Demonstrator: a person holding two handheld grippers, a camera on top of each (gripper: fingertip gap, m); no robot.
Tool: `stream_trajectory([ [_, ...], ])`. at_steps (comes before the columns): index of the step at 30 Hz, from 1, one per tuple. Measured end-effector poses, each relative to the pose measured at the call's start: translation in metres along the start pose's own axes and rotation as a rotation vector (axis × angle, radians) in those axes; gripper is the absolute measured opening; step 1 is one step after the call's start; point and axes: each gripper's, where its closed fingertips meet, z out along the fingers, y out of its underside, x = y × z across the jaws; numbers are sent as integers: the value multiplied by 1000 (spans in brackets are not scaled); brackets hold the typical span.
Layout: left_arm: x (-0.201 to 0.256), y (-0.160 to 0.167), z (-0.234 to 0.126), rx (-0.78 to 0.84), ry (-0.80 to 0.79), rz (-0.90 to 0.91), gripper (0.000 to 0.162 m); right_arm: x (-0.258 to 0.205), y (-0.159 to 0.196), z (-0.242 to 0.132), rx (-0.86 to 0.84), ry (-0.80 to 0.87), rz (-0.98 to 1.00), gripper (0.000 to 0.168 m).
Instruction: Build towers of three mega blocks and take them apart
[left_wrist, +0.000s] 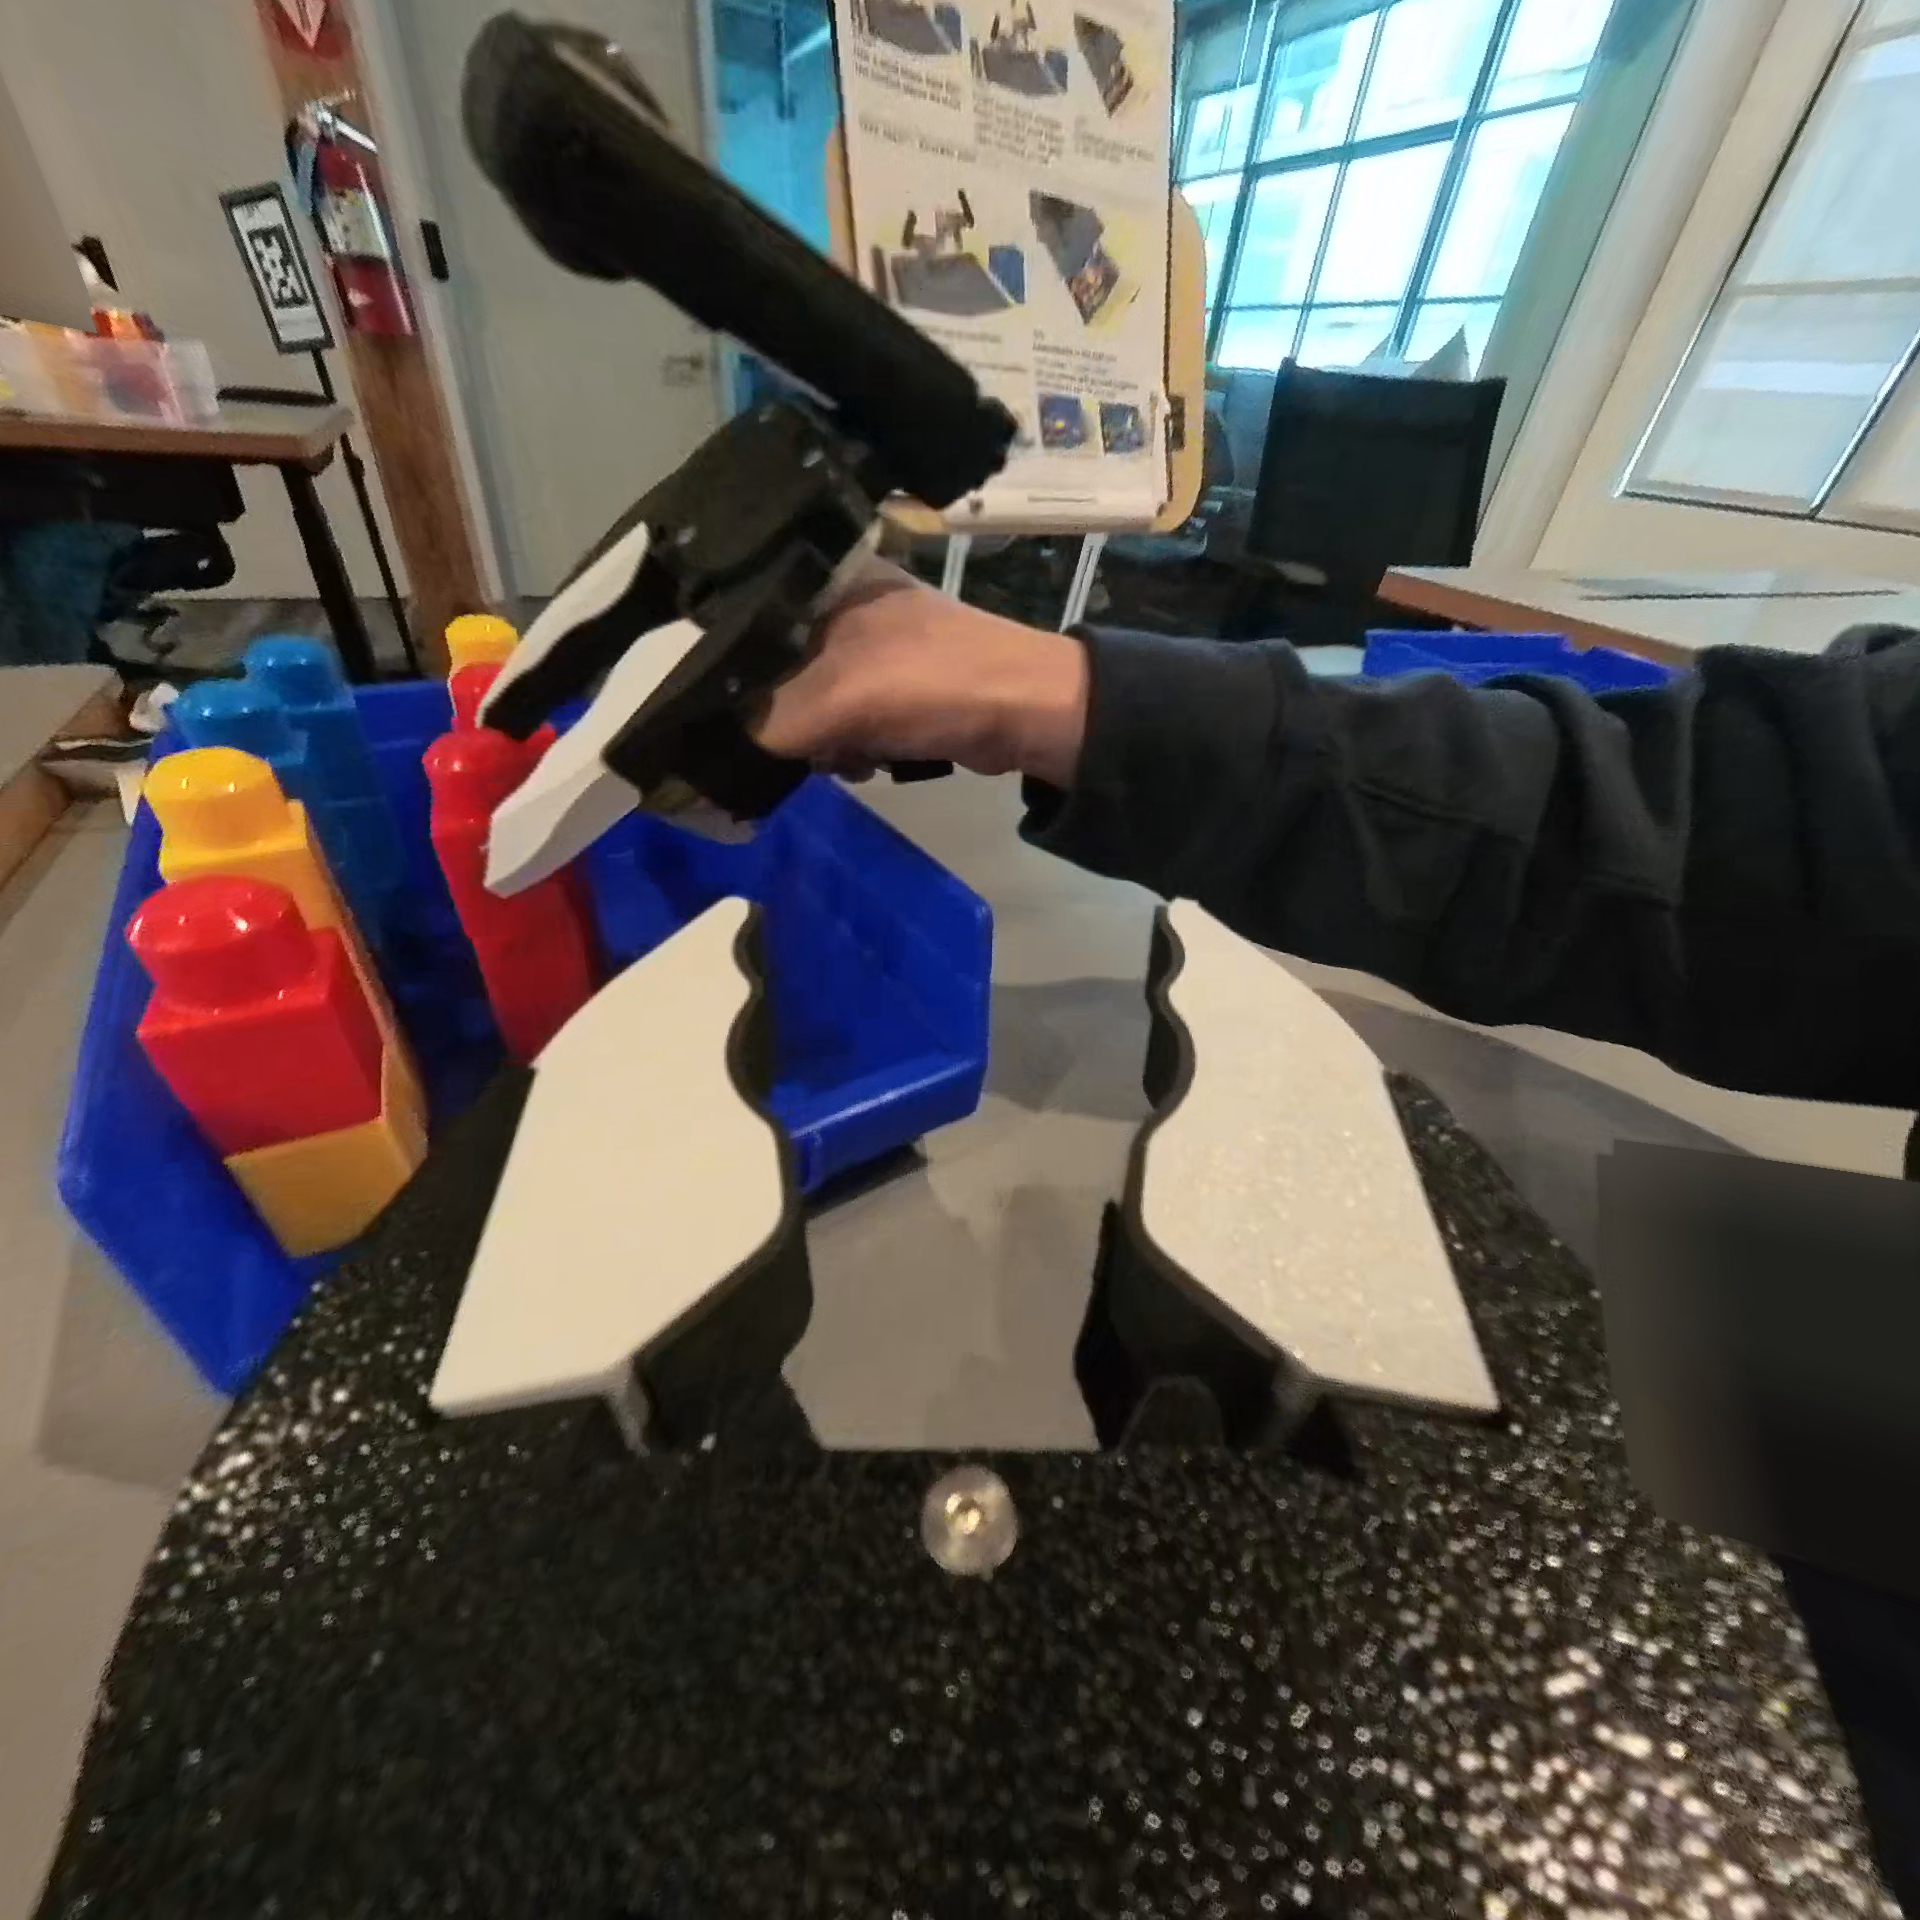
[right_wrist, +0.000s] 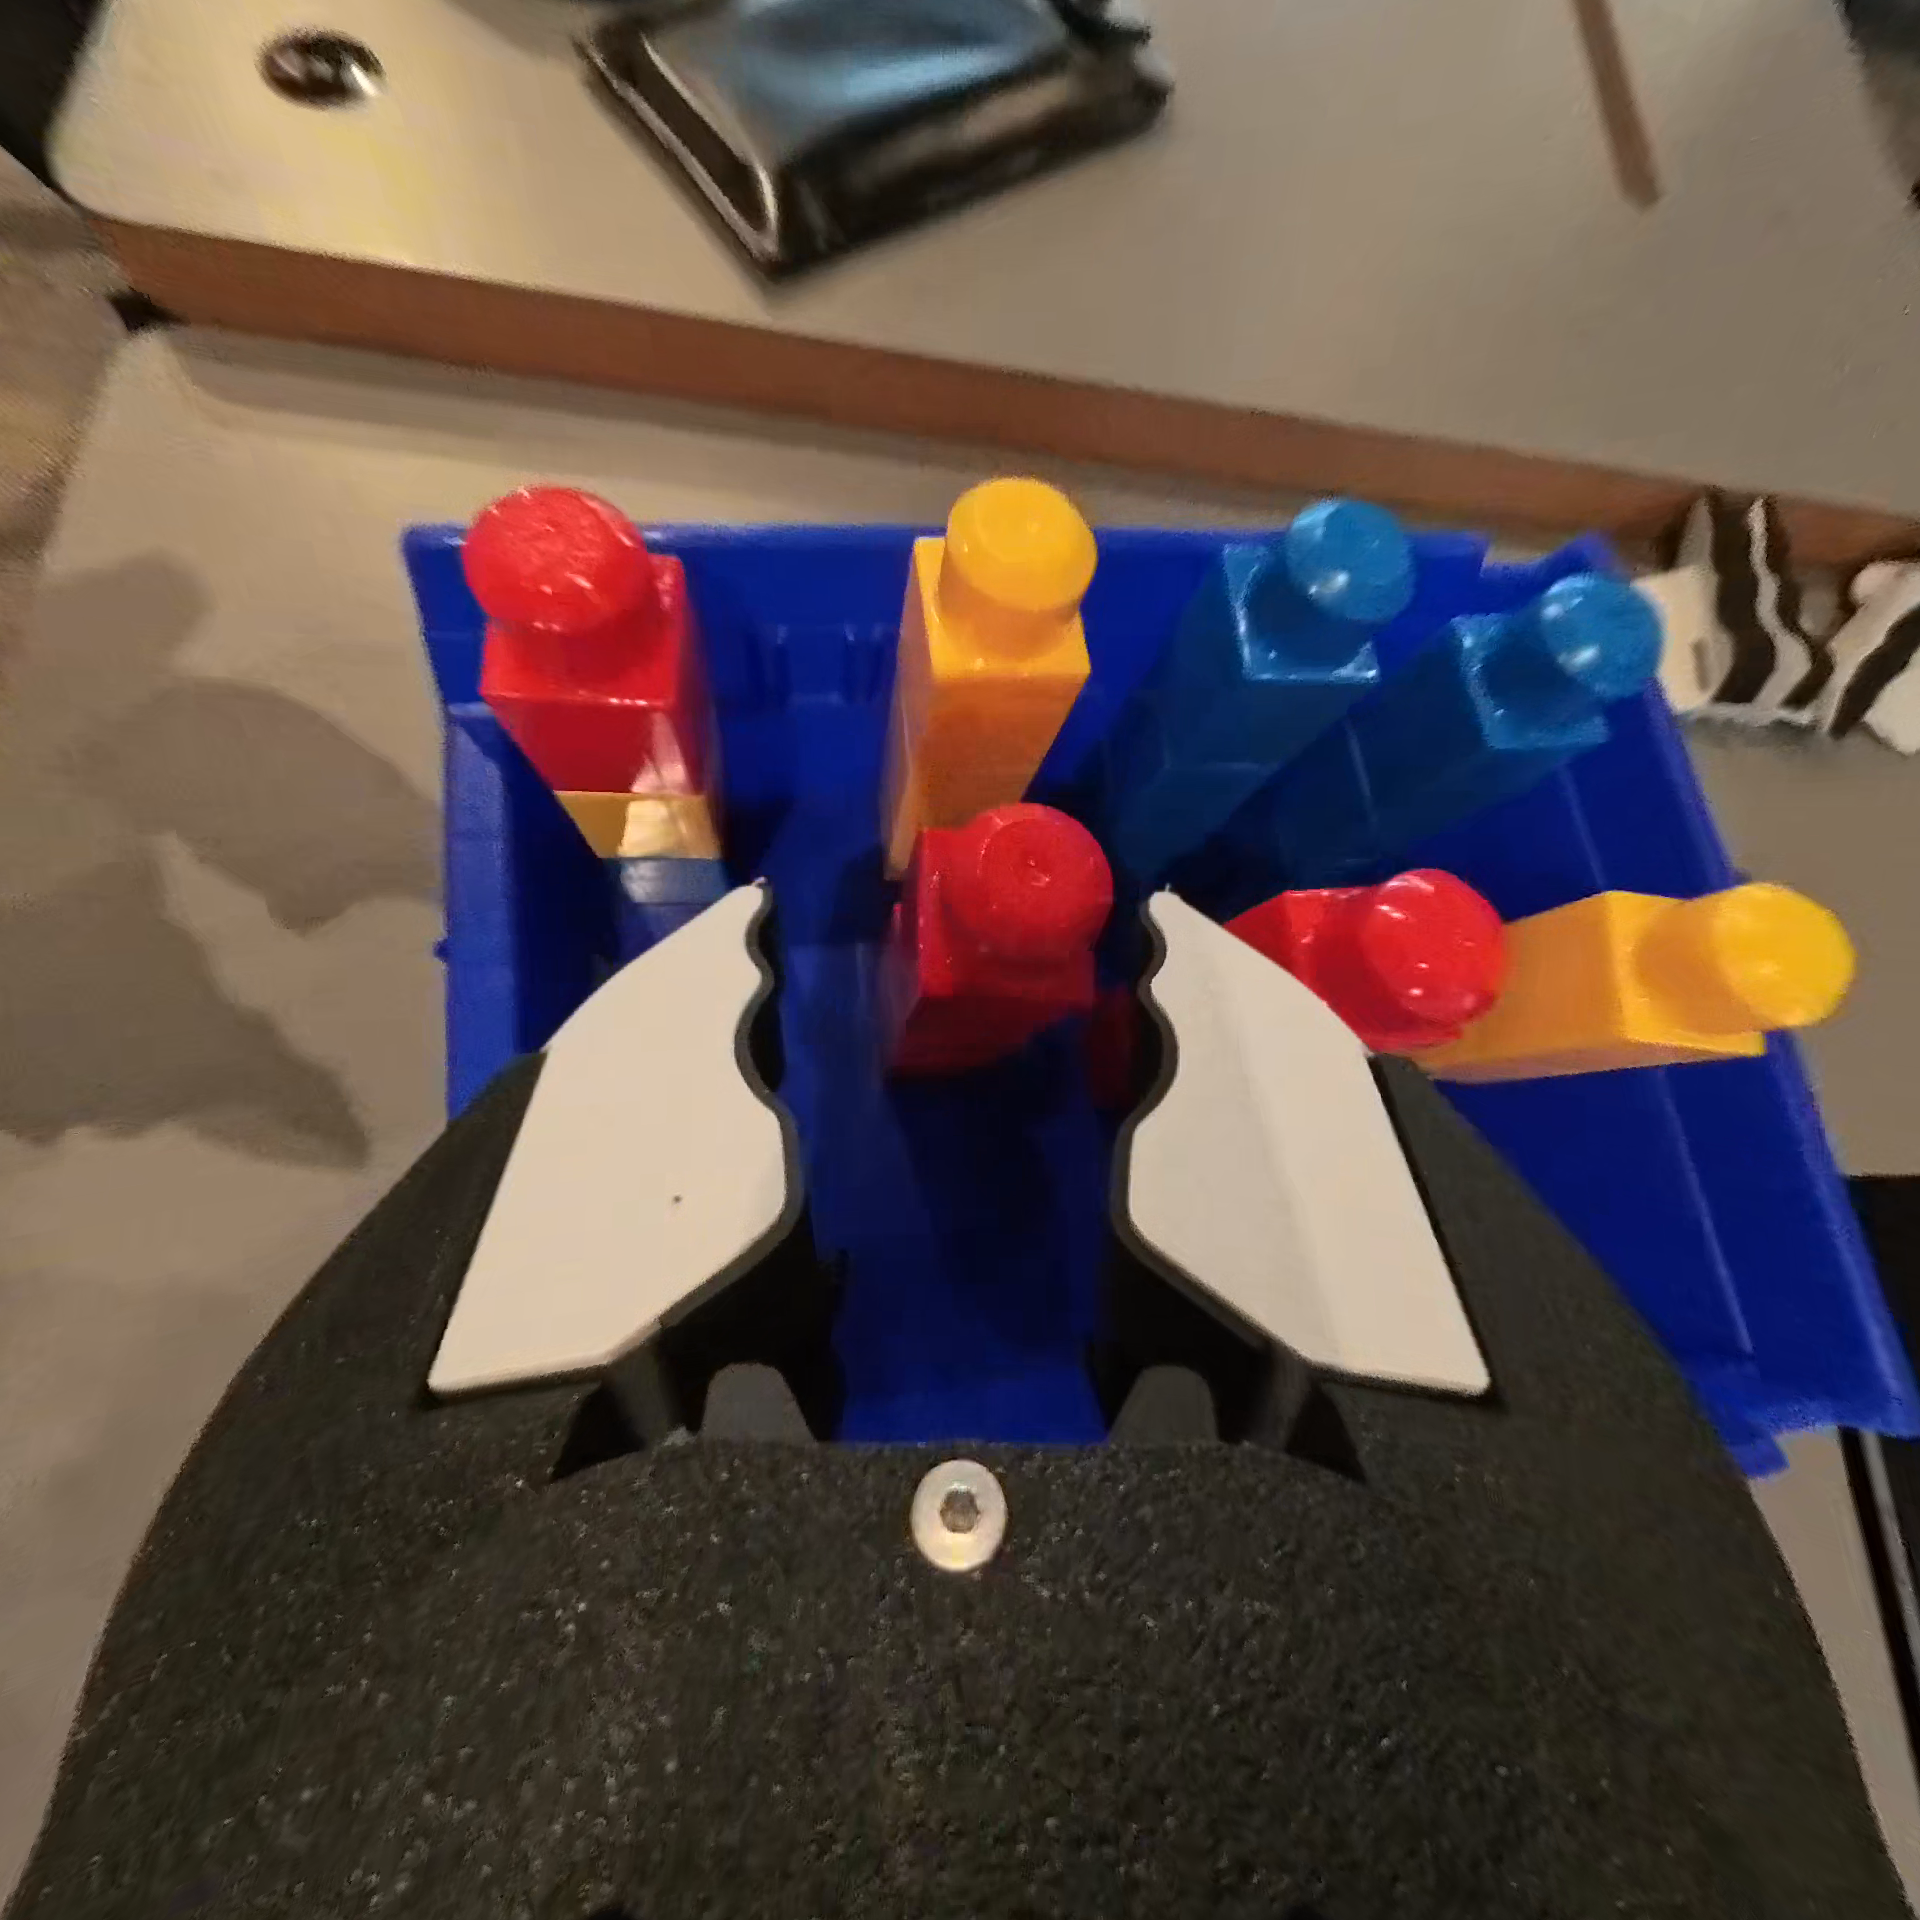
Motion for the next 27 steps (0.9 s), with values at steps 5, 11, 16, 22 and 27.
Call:
stream_trajectory([
  [5, 3, 5, -12, -37, -21, 13, 73, 5, 6, 19, -48, 28, 17, 51],
  [11, 0, 8, -16, -73, -40, 33, 78, 4, -4, 5, 14, -7, 12, 36],
  [16, 0, -1, -3, -65, -34, 78, 78, 5, -16, -52, 184, -8, 17, 36],
  [22, 13, -6, 28, -62, 18, 101, 79, 9, -6, -92, 242, 5, 15, 36],
  [27, 9, 0, 39, -95, -24, 100, 80, -14, 21, -43, 65, -105, -82, 36],
])
